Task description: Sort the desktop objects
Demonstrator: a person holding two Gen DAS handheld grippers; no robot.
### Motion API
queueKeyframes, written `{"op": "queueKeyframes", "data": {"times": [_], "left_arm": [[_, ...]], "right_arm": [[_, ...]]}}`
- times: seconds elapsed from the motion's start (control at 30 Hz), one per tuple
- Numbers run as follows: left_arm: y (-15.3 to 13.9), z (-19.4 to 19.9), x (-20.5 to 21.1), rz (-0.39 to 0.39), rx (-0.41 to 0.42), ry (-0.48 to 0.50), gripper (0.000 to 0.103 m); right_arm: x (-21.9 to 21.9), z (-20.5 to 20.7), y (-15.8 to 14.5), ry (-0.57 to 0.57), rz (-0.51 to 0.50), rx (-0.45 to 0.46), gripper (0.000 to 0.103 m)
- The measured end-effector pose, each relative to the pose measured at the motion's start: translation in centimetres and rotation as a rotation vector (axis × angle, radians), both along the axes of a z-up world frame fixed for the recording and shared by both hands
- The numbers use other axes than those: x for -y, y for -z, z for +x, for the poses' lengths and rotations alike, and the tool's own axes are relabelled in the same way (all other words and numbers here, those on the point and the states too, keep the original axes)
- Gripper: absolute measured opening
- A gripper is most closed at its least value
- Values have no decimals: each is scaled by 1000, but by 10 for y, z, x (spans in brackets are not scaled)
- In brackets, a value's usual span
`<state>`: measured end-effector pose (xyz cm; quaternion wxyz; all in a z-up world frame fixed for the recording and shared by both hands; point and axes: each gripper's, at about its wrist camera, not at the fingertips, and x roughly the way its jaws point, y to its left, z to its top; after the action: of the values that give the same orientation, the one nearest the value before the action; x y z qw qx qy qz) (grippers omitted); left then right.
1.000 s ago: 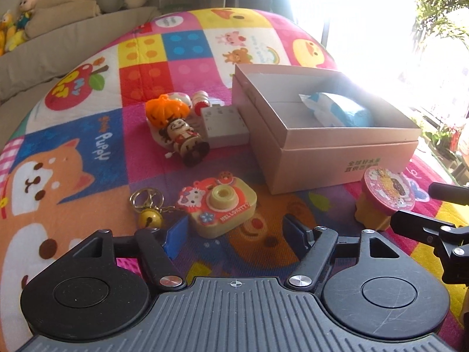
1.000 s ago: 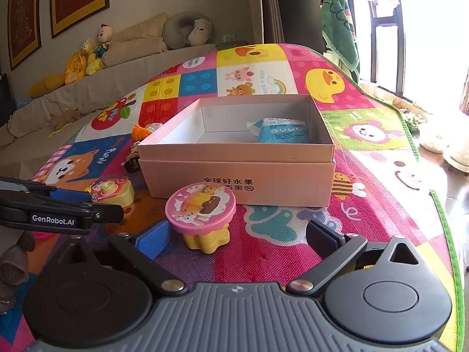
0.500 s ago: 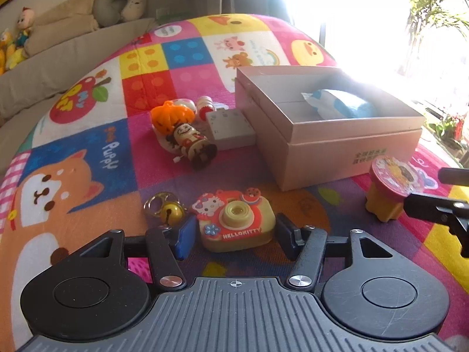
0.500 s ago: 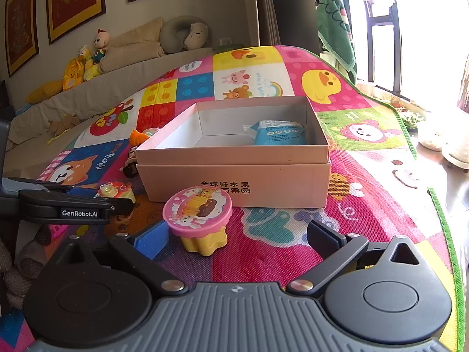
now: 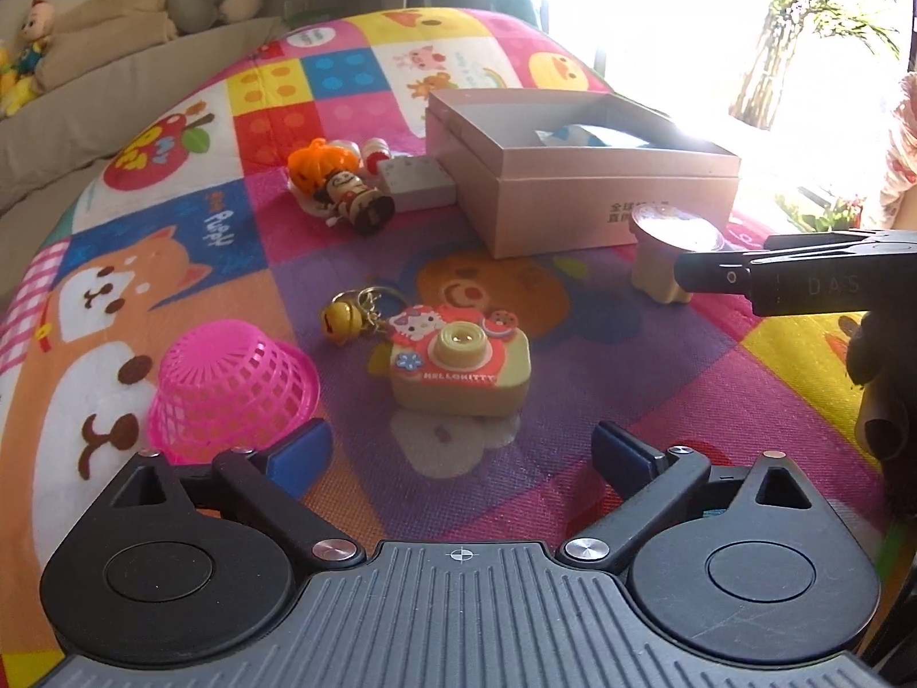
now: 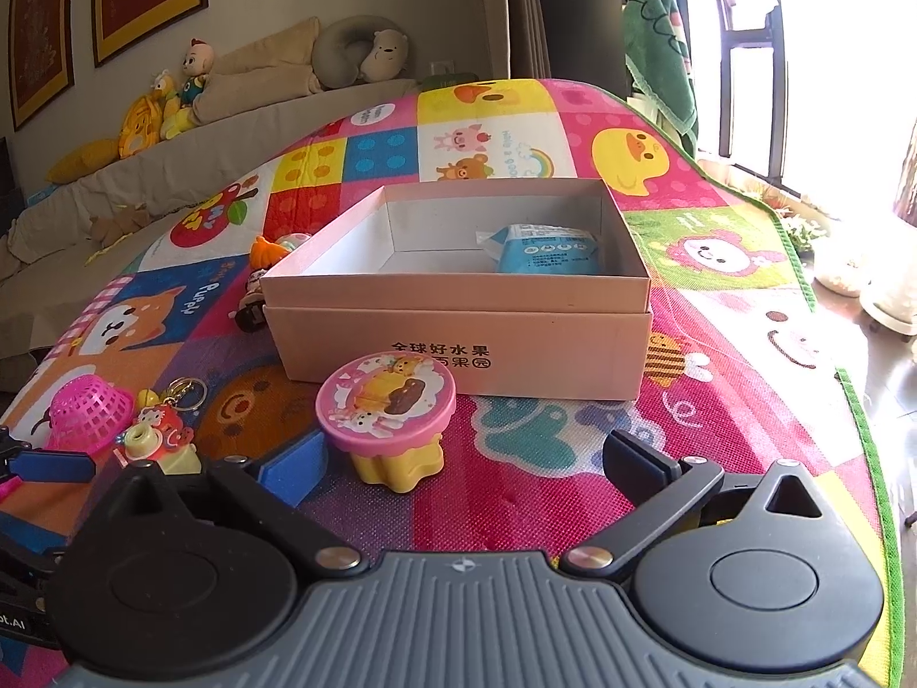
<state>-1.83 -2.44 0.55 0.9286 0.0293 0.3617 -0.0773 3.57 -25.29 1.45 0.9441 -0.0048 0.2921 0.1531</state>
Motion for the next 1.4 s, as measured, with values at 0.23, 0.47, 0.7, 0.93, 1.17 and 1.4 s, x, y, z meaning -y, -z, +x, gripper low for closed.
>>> {"op": "queueKeyframes", "data": {"times": [0.23, 0.47, 0.7, 0.93, 1.17, 1.4], "left_arm": [[2, 1, 2, 7, -9, -12, 103], [0, 1, 0, -5, -12, -8, 103], [-12, 12, 2, -34, 74, -26, 97], [-4, 25, 12, 6, 40, -10, 69], [-27, 9, 18, 15, 124, 36, 61], [-115, 50, 44, -3, 412, 129, 61]], "right_arm": [[-19, 1, -3, -49, -92, 28, 98], [-46, 11, -8, -133, -157, 42, 56], [-32, 1, -10, -122, -121, 11, 56], [-16, -14, -11, -106, -118, -1, 56], [-8, -27, -19, -109, -133, 17, 56], [24, -16, -116, -49, -48, 300, 56]]}}
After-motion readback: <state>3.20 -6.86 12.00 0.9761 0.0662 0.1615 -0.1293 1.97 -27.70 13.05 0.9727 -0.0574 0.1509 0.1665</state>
